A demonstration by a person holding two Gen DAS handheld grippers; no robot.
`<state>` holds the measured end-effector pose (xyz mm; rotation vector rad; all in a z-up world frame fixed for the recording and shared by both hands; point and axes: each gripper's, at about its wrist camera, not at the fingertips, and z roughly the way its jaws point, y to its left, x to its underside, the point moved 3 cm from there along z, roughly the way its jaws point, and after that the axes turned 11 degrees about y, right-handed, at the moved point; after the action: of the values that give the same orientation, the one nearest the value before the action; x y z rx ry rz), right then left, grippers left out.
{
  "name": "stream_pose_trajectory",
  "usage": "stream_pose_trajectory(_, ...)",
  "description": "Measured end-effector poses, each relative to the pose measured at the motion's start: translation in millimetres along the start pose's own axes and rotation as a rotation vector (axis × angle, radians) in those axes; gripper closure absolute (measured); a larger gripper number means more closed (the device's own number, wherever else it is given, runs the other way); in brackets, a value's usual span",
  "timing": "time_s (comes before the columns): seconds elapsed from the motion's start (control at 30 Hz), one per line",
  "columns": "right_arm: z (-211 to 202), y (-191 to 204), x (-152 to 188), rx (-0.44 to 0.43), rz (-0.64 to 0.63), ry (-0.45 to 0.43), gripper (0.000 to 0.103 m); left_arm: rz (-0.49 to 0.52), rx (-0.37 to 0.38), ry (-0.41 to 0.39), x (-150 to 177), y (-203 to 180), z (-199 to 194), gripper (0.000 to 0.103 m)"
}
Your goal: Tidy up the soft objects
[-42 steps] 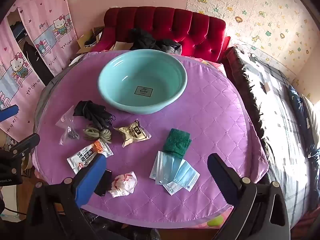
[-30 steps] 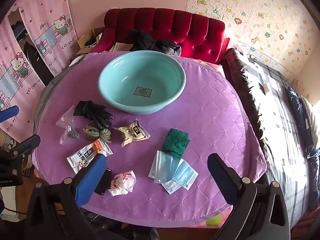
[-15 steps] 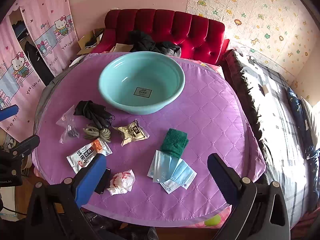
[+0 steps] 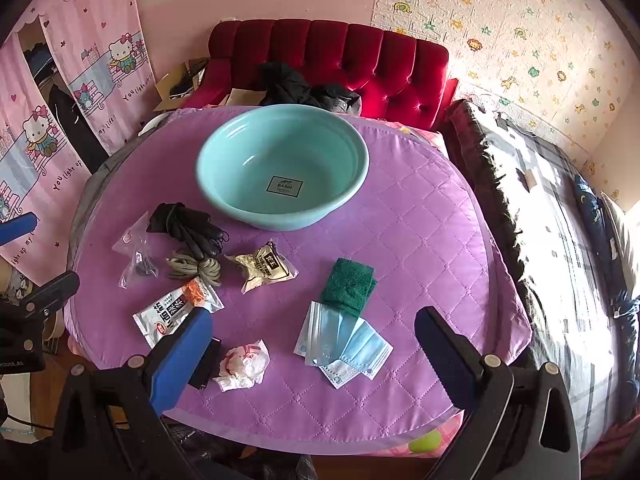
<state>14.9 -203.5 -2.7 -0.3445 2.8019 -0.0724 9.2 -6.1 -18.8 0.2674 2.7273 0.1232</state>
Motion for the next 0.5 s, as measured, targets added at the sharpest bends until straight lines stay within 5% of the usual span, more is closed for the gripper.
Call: stream_pose_trajectory(0.5,2.6,-1.6,-1.7,0.0,0.007,0.002,0.0,-0.006,0.002,0.001,-0.4,0.2,2.5,0.0)
